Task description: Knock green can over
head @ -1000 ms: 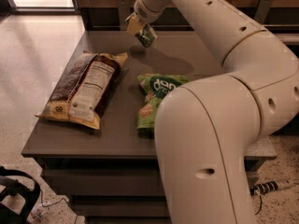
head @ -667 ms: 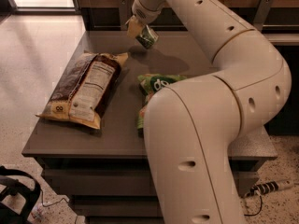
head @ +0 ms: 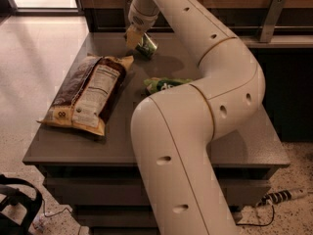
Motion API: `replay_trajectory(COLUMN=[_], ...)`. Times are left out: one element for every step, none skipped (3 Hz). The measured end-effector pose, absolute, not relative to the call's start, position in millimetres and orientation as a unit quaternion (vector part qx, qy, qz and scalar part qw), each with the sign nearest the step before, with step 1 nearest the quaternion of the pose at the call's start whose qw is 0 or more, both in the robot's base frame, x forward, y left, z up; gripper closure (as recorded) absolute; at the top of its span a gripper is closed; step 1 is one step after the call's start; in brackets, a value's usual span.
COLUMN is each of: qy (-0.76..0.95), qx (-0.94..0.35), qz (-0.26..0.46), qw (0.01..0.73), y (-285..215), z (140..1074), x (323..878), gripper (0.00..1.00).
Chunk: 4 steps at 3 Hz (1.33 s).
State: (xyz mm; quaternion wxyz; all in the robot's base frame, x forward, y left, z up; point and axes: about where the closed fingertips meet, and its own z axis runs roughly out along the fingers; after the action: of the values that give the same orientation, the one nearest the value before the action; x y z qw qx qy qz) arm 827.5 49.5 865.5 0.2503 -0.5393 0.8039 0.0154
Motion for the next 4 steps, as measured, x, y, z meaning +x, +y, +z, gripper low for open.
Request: replay_trajectory(qy=[0.794,0.781,0.779,0.779], qx=[-0.559,-0.574,-0.576,-0.576], qz=[0.032,0.06,0.065,0.066], qw=[0.238,0.239,0.239,0.238], y=[66.1,85.7,88.6,89.8], z=[847.0,827.2,826.2,824.7], x=[830.0,833.1,833.5,833.4], gripper=[1.0,1.0,1.0,0.82])
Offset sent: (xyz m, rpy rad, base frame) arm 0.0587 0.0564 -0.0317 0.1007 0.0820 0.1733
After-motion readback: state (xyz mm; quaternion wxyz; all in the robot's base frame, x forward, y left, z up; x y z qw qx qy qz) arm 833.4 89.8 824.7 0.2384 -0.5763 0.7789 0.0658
